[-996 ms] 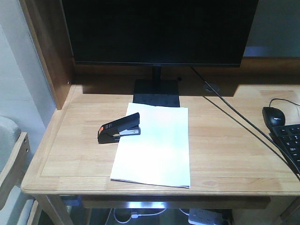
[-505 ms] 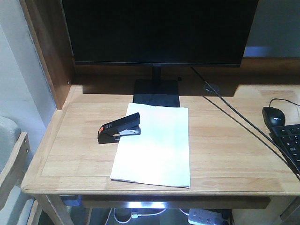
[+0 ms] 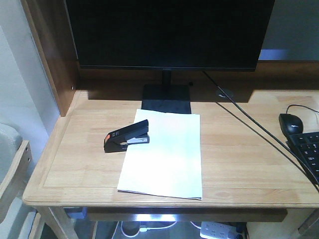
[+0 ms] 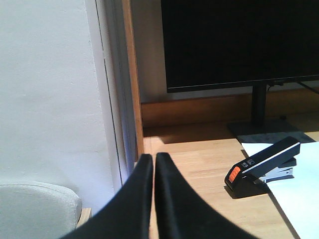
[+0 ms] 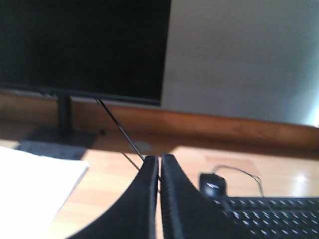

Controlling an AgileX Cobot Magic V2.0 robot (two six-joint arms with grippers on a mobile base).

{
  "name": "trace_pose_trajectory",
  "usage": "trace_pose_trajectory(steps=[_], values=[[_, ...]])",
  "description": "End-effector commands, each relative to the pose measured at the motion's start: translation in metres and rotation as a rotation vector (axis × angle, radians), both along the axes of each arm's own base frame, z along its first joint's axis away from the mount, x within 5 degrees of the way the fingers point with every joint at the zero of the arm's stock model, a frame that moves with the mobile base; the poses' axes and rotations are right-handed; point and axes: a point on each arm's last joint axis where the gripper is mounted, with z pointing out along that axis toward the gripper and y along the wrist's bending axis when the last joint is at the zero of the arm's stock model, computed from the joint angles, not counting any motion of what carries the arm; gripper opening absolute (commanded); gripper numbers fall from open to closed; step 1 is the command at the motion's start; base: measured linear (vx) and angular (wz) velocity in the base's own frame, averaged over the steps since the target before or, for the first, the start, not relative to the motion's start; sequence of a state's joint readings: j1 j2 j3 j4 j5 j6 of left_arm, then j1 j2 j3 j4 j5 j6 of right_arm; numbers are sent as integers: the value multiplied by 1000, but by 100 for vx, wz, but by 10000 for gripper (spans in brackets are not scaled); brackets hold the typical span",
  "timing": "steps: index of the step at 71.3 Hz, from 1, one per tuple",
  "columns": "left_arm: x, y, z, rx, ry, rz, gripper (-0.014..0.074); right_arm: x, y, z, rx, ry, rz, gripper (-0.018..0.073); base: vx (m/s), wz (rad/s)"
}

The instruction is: Grab stapler and paper to desk for stapling

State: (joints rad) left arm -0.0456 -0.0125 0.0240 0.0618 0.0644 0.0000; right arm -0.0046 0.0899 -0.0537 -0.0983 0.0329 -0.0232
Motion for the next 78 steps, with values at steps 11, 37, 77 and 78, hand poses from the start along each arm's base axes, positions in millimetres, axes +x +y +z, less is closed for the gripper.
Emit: trace_pose_trajectory(steps=[11, 37, 77, 78], values=[[-1, 0, 4, -13, -74, -5, -6, -7, 1, -16, 31, -94, 24, -10, 0, 0], [-1, 0, 4, -13, -75, -5, -6, -7, 1, -17, 28, -87, 24, -10, 0, 0], [-1, 0, 4, -13, -75, -5, -6, -7, 1, -17, 31, -86, 21, -10, 0, 0], [-1, 0, 4, -13, -75, -5, -6, -7, 1, -17, 31, -86, 21, -10, 0, 0]])
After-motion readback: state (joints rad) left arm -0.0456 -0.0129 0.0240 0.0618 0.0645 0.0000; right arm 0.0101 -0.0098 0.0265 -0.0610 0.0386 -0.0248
